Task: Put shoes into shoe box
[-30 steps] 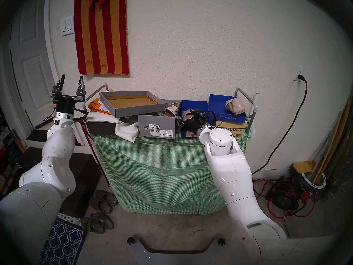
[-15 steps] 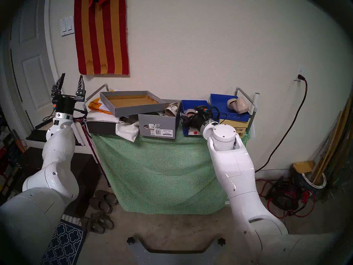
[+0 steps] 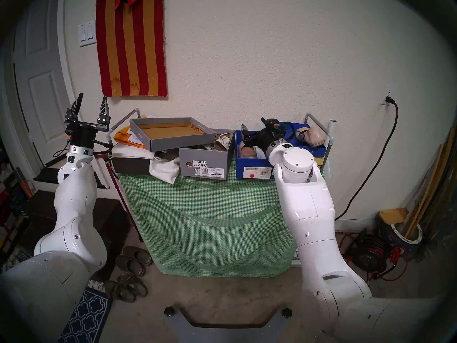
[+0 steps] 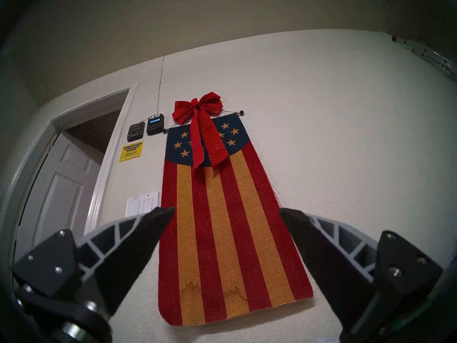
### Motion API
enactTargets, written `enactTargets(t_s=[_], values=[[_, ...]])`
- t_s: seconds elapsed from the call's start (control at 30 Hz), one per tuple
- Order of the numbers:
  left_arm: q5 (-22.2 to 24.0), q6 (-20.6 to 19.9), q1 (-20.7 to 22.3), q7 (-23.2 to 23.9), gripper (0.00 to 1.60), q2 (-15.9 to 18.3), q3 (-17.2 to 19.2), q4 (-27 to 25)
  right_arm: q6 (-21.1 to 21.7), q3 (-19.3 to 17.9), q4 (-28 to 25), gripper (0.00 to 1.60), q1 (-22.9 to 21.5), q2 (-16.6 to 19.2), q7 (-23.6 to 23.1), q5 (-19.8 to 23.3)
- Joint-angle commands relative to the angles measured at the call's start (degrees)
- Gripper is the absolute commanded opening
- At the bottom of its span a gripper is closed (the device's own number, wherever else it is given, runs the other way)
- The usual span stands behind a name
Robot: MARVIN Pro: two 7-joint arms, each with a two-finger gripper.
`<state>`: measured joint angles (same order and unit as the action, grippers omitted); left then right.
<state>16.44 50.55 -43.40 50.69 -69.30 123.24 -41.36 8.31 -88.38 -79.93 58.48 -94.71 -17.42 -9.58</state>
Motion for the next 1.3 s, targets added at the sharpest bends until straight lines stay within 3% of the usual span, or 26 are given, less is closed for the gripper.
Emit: enactTargets(t_s=[0.0, 0.6, 1.07, 1.27], values=[[0.21, -1.78, -2.59, -0.41, 1.60, -1.27, 0.45, -4.85, -0.79, -1.12, -1.53, 1.60, -1.05, -0.45, 1.94, -0.02], [0.02, -8.26, -9.59, -2.68, 1.60, -5.00, 2.04, -18.78, -2.87, -4.21, -7.37, 1.60, -0.88, -0.28, 6.69, -2.35], [-1.74, -16.56, -16.11, -5.97, 1.60, -8.63, 3.34, -31.71, -3.50, -4.55, -10.65, 1.60, 1.23, -1.44, 8.44, -3.56], [-3.16, -20.53, -18.63, -7.55, 1.60, -10.20, 3.90, -37.16, -4.25, -2.51, -11.07, 1.60, 5.40, -1.32, 9.89, -6.81]])
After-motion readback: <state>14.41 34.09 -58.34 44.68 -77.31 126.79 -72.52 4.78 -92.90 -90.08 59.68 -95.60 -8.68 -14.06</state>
